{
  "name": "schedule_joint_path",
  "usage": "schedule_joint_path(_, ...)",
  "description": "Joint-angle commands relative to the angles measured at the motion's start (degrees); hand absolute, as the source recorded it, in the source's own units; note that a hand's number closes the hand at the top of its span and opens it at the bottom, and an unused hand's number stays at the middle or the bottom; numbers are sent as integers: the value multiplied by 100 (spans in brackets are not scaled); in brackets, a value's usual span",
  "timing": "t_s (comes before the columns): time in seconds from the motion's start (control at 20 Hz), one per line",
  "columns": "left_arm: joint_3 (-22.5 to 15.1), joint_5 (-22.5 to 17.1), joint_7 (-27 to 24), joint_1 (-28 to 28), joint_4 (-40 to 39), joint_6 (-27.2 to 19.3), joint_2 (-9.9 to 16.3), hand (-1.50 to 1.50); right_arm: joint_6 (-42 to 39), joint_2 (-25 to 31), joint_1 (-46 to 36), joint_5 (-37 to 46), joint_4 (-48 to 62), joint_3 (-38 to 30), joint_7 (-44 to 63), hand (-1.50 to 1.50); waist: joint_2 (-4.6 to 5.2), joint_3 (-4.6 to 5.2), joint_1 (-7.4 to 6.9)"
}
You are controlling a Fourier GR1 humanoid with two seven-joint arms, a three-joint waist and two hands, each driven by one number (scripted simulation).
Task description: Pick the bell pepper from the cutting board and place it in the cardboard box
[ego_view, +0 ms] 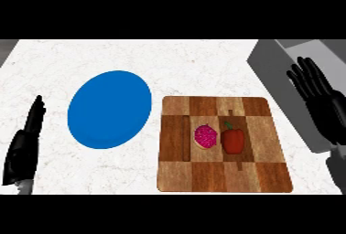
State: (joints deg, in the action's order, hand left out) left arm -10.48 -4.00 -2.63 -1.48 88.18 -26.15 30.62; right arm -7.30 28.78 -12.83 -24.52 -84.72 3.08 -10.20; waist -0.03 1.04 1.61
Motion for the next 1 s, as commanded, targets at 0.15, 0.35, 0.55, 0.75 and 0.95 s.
schedule_joint_path(0.15, -549, -316, 226, 580, 367, 956, -102, 0, 2171, -632, 739, 1160, -43, 348, 873, -150, -24, -79, 241)
schedule_joint_path(0.35, -799, -327, 76, 535, 384, 1027, -320, 0, 2591, 417, 918, 2625, 400, 508, 782, -150, 121, 127, 517)
schedule_joint_path(0.55, -1008, -446, 200, 627, 467, 1229, -454, 0, 3470, 544, 1261, 3892, 430, 923, 1048, -150, 17, 31, 533)
schedule_joint_path(0.75, -1053, -510, 301, 719, 423, 1369, -451, 0, 3989, 778, 1430, 5202, 73, 1385, 1657, -150, -74, 26, 487)
schedule_joint_path(0.95, -1063, -628, 385, 762, 450, 1490, -474, 0, 3958, 856, 1614, 6189, -387, 1734, 2805, -150, -116, 19, 380)
